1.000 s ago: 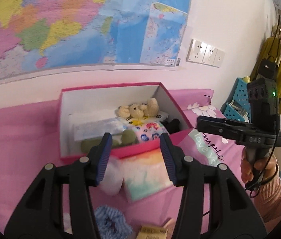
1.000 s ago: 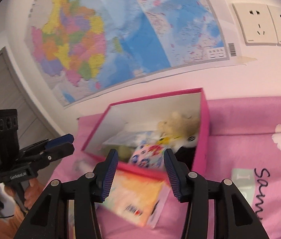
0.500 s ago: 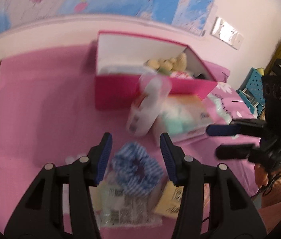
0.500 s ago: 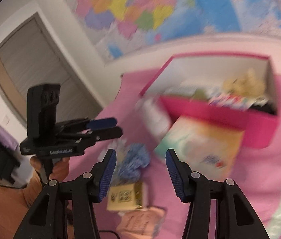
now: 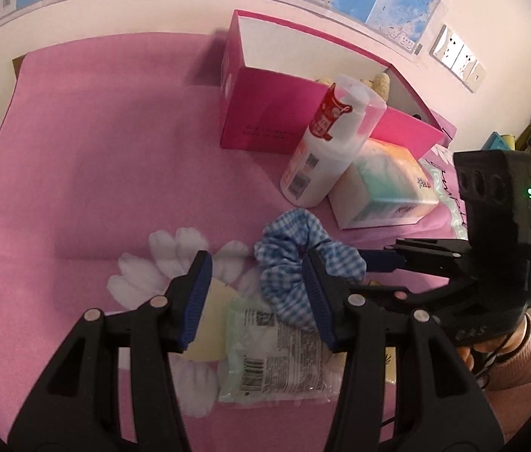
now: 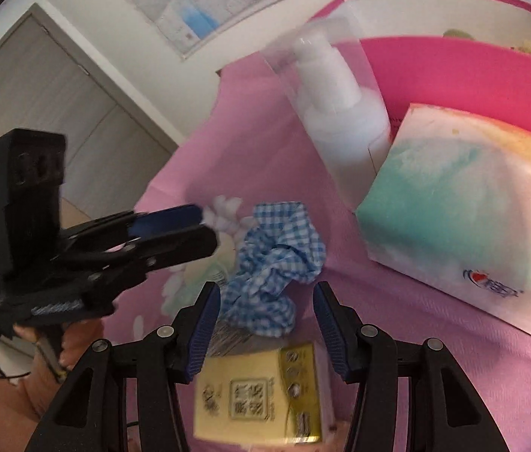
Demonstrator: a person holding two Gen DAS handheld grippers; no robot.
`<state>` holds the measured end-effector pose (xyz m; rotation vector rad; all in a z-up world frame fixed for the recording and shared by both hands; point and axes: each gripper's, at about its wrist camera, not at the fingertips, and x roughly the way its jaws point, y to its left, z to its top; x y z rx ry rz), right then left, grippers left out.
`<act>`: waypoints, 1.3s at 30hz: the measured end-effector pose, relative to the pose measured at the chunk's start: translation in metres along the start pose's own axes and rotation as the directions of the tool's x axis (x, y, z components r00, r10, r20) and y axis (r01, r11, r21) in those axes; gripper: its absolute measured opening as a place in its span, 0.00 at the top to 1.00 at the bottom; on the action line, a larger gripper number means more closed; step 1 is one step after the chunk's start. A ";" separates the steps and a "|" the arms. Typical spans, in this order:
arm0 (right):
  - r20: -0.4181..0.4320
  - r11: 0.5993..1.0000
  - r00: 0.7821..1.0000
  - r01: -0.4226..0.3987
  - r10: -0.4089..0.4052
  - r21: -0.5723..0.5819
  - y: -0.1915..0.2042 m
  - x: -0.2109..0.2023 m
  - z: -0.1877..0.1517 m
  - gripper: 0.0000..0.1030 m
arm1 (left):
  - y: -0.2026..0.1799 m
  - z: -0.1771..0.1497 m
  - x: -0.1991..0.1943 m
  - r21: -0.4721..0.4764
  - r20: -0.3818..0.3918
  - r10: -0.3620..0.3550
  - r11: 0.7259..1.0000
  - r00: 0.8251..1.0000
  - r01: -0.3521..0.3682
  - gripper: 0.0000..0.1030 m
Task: Organize soft objects
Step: 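Move the right gripper back to the blue gingham scrunchie, then grasp the blue gingham scrunchie with the right gripper and lift it, then carry the scrunchie into the shoebox and open the right gripper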
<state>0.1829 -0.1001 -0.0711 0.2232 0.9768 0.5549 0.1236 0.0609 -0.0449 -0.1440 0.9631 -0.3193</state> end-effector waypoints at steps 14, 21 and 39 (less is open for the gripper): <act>0.075 0.998 0.996 0.055 -0.055 0.008 -0.013 -0.028 -0.016 0.87 | -0.021 -0.002 0.021 0.081 -0.083 -0.103 0.991 0.991 0.110 0.50; 0.099 0.996 0.992 0.079 -0.076 -0.027 -0.010 -0.041 -0.018 0.87 | -0.034 0.005 0.036 0.097 -0.136 -0.178 0.977 0.975 0.192 0.50; 0.239 0.971 0.971 0.069 -0.012 -0.231 0.035 -0.107 -0.006 0.87 | -0.082 0.028 -0.004 0.218 -0.032 -0.295 0.930 0.955 0.294 0.49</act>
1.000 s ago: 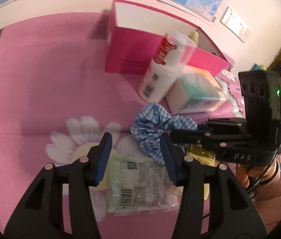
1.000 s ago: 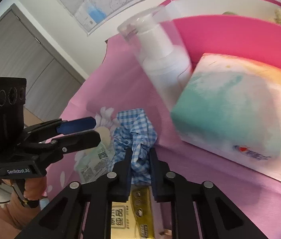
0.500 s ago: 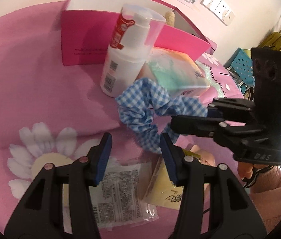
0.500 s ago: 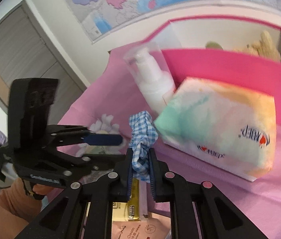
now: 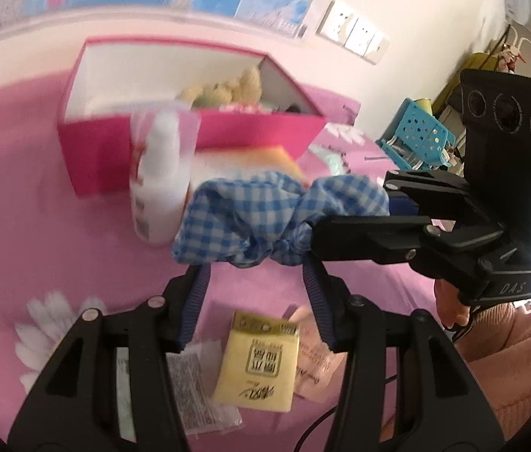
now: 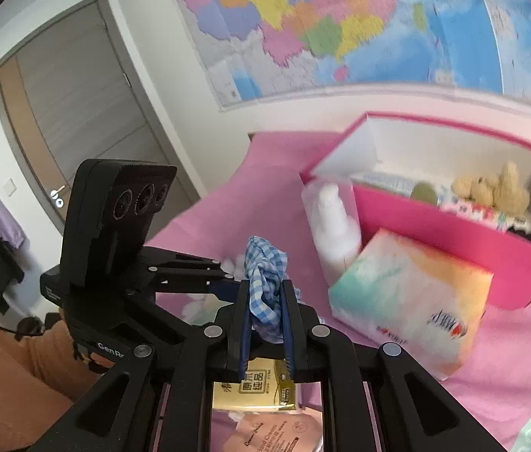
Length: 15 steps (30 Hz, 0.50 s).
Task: Organize soft objects
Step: 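Carry the scrunchie into the shoebox and open the right gripper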
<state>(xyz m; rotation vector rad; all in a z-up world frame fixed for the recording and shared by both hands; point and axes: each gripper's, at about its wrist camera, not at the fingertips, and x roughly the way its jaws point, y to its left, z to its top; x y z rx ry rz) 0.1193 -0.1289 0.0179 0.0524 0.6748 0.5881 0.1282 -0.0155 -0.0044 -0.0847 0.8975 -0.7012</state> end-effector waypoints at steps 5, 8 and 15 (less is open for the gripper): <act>0.046 0.999 0.999 0.009 -0.007 -0.033 0.002 -0.021 0.013 0.87 | -0.009 0.019 -0.014 0.035 0.071 0.025 0.999 0.997 -0.027 0.59; 0.079 0.999 0.997 0.012 -0.009 -0.042 -0.001 -0.034 0.024 0.87 | -0.016 0.035 -0.020 0.066 0.102 0.054 0.996 0.993 -0.061 0.63; 0.131 1.000 0.991 0.006 -0.002 -0.024 -0.019 -0.035 0.056 0.87 | -0.017 0.078 -0.016 0.079 0.135 0.111 0.989 0.985 -0.123 0.64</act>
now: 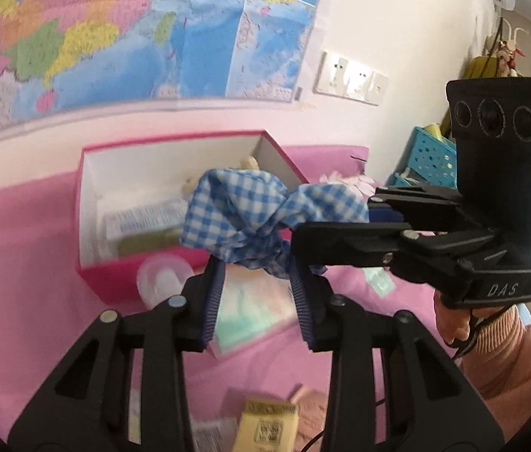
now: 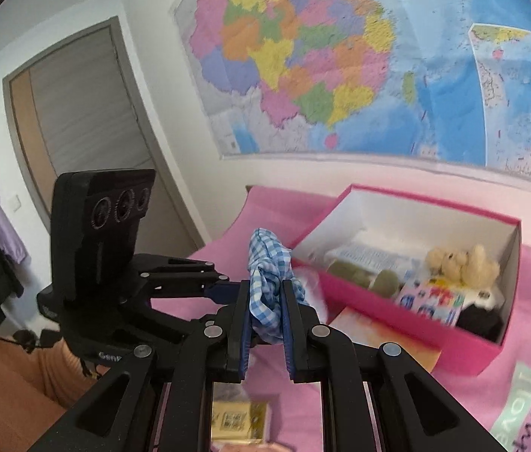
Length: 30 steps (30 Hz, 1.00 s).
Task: Organize soft objects
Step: 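Carry the scrunchie into the shoebox and open the right gripper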
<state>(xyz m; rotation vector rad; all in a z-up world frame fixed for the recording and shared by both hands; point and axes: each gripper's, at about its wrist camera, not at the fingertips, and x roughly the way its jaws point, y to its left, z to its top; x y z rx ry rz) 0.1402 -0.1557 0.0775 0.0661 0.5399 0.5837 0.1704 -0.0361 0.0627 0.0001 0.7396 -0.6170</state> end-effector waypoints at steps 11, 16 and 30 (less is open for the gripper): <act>0.006 0.994 1.000 0.008 -0.009 0.113 -0.068 0.038 0.040 0.87 | 0.026 0.051 0.051 -0.019 -0.062 0.150 0.988 0.987 -0.152 0.64; -0.021 0.988 0.999 0.041 -0.039 0.147 -0.093 0.064 0.051 0.85 | 0.044 0.060 0.078 -0.054 -0.120 0.195 0.978 0.974 -0.202 0.64; -0.158 0.921 0.960 0.269 -0.232 0.281 -0.150 0.080 0.015 0.66 | 0.053 0.034 0.057 -0.091 -0.079 0.199 0.974 0.977 -0.206 0.64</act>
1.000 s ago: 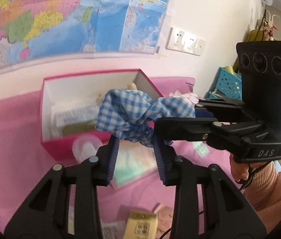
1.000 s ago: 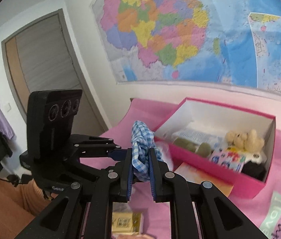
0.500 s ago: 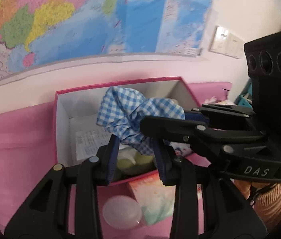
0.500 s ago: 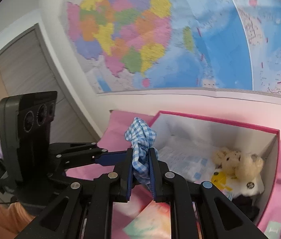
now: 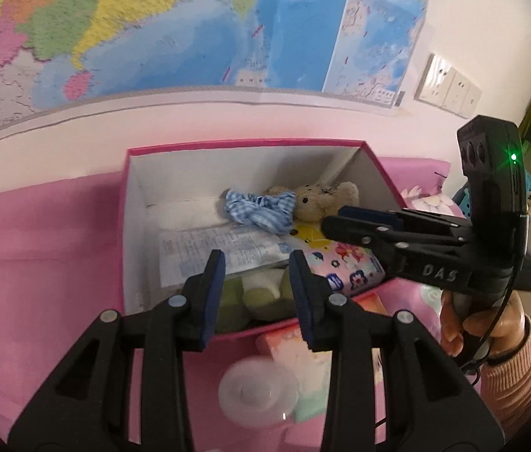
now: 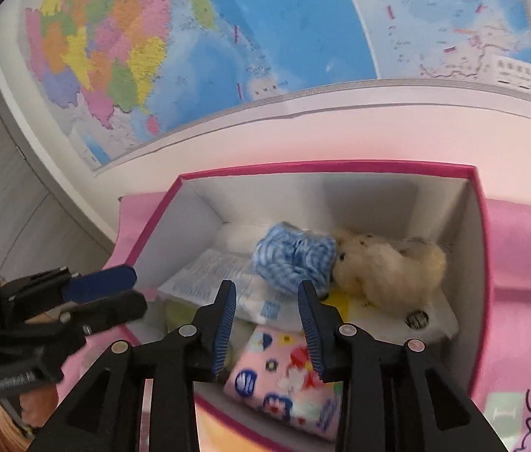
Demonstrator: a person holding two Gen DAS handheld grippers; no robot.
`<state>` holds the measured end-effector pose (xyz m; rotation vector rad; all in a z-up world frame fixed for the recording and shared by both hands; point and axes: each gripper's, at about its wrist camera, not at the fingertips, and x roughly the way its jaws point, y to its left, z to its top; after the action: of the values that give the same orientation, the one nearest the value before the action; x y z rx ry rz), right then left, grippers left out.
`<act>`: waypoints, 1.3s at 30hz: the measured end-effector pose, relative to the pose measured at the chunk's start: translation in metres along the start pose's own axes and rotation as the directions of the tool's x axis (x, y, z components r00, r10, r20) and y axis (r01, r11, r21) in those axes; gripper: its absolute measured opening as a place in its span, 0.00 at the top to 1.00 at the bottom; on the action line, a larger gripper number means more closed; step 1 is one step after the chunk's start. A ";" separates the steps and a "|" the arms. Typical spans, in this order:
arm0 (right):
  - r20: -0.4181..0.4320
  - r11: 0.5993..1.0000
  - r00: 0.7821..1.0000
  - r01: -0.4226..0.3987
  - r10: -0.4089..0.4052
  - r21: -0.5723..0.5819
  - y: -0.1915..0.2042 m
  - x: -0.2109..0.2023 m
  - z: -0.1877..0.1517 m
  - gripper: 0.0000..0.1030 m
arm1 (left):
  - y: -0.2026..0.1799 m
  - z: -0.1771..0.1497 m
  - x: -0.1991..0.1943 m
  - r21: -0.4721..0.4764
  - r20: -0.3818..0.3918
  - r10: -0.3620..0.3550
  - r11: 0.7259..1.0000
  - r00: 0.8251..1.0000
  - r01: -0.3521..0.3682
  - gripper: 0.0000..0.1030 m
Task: Organize soft objects
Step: 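Move the right gripper to the yellow tissue pack and grasp it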
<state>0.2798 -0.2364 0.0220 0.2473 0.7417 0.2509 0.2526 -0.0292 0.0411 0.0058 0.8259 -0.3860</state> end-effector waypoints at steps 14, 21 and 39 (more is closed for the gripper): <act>0.043 0.978 0.982 -0.179 0.185 -0.109 0.047 -0.077 -0.057 0.56 | 0.019 -0.076 -0.080 -0.017 0.062 -0.037 0.999 0.997 0.038 0.56; -0.048 0.960 0.971 -0.238 0.233 -0.147 0.068 -0.079 -0.098 0.55 | 0.018 -0.128 -0.076 -0.076 -0.022 -0.085 0.994 0.996 0.083 0.56; -0.264 0.960 0.937 -0.263 0.230 -0.099 0.078 -0.027 -0.175 0.55 | -0.017 -0.209 -0.070 -0.151 -0.168 -0.207 0.972 0.964 0.182 0.56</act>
<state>0.1289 -0.1483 -0.0618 0.1832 0.9406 0.5775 0.0547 0.0106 -0.0495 -0.1689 1.0372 -0.5202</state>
